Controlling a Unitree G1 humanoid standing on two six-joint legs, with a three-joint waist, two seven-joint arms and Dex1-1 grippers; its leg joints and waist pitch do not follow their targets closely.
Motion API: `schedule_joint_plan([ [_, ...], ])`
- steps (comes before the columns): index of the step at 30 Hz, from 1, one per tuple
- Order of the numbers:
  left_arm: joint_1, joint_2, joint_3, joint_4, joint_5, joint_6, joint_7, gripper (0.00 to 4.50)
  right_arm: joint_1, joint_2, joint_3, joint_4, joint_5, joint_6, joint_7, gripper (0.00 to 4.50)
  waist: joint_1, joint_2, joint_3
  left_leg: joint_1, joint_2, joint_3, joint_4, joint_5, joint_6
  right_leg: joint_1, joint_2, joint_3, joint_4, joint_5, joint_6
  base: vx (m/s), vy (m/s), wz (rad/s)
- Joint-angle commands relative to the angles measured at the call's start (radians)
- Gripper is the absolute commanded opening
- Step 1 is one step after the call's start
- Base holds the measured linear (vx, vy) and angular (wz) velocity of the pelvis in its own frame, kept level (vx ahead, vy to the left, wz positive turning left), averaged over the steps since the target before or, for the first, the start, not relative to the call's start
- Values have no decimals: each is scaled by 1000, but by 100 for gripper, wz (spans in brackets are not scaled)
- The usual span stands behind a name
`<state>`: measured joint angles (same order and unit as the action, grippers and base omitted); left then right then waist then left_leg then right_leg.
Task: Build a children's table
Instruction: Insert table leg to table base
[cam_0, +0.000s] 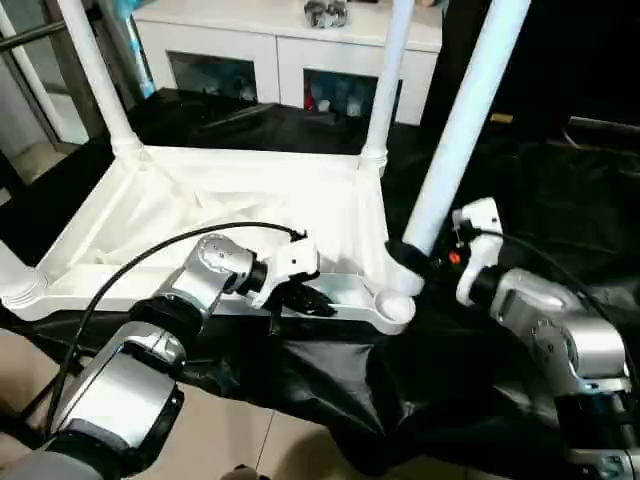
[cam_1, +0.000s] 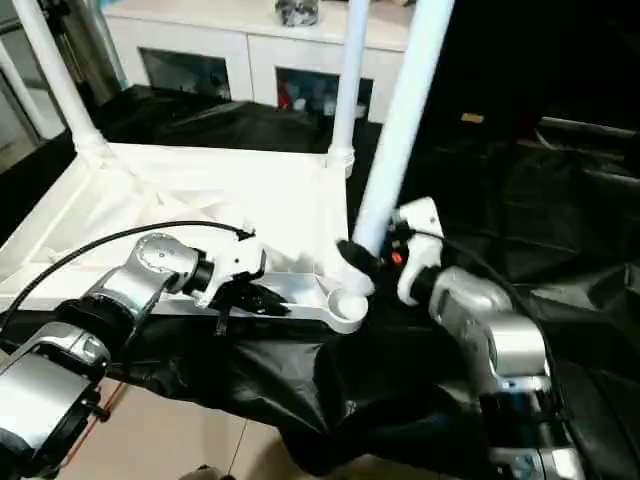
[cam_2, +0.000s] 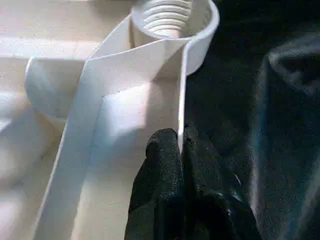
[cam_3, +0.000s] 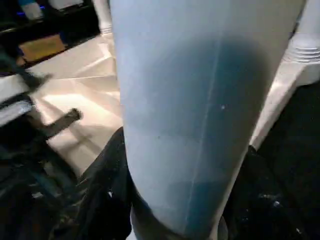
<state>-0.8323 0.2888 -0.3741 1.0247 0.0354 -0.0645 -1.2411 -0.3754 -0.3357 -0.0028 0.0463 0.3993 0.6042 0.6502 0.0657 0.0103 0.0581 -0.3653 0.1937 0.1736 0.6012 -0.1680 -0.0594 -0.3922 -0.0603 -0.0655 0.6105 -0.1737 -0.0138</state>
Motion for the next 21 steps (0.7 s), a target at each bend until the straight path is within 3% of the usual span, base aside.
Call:
schedule_joint_plan([
  [1,22,11,41,3,2,93,78,0,-19,-13,9,-6,2,8,15,191,2,-14,-61,10,28,-17,-75,-295,-8,49,-86,40,-99,-461,-152,0,0,0],
  [2,27,10,46,-8,-2,99,78,0,-21,-13,10,-1,0,7,16,191,-2,-11,-61,7,28,-18,-75,-285,-5,48,-87,41,-102,-467,-142,0,0,0],
  [3,32,9,51,-23,-5,114,86,0,-25,-13,12,6,-4,5,17,191,-5,-24,-63,3,29,-18,-76,-276,-3,51,-87,40,-101,-463,-137,0,0,0],
  [4,43,8,55,-51,-8,133,98,0,-31,-13,16,17,-11,1,18,191,-5,-17,-62,3,27,-18,-76,-268,-1,48,-86,39,-100,-467,-135,0,0,0],
  [7,62,5,61,-97,-14,158,119,0,-43,-10,20,38,-16,-6,17,191,-10,-17,-66,7,26,-13,-69,-247,9,41,-83,44,-98,-409,-157,0,0,0],
  [8,72,3,64,-122,-25,164,110,0,-50,-9,24,51,-25,-16,14,191,-8,-25,-67,7,27,-11,-69,-240,14,41,-81,44,-98,-389,-161,0,0,0],
  [11,115,0,65,-208,-46,134,61,0,-74,2,34,101,-47,-43,9,191,-5,-19,-69,7,29,-11,-69,-215,19,42,-82,45,-90,-332,-180,0,0,0],
  [12,115,0,65,-208,-46,134,61,0,-74,2,34,101,-47,-43,9,191,-8,-20,-70,1,31,-13,-70,-208,16,47,-84,45,-84,-315,-186,0,0,0],
  [13,131,5,57,-235,-41,115,49,0,-82,7,37,114,-50,-47,10,191,-4,-17,-69,9,29,-7,-68,-210,19,38,-80,46,-89,-314,-185,0,0,0],
  [14,143,9,50,-254,-35,107,40,0,-90,11,42,128,-55,-50,12,191,-5,-17,-70,7,30,-8,-69,-207,20,42,-82,48,-86,-303,-192,0,0,0],
  [21,158,8,55,-302,-32,160,76,0,-115,5,87,170,-76,-28,48,191,3,-18,-69,7,31,-7,-72,-203,18,43,-80,47,-83,-292,-184,0,0,0],
])
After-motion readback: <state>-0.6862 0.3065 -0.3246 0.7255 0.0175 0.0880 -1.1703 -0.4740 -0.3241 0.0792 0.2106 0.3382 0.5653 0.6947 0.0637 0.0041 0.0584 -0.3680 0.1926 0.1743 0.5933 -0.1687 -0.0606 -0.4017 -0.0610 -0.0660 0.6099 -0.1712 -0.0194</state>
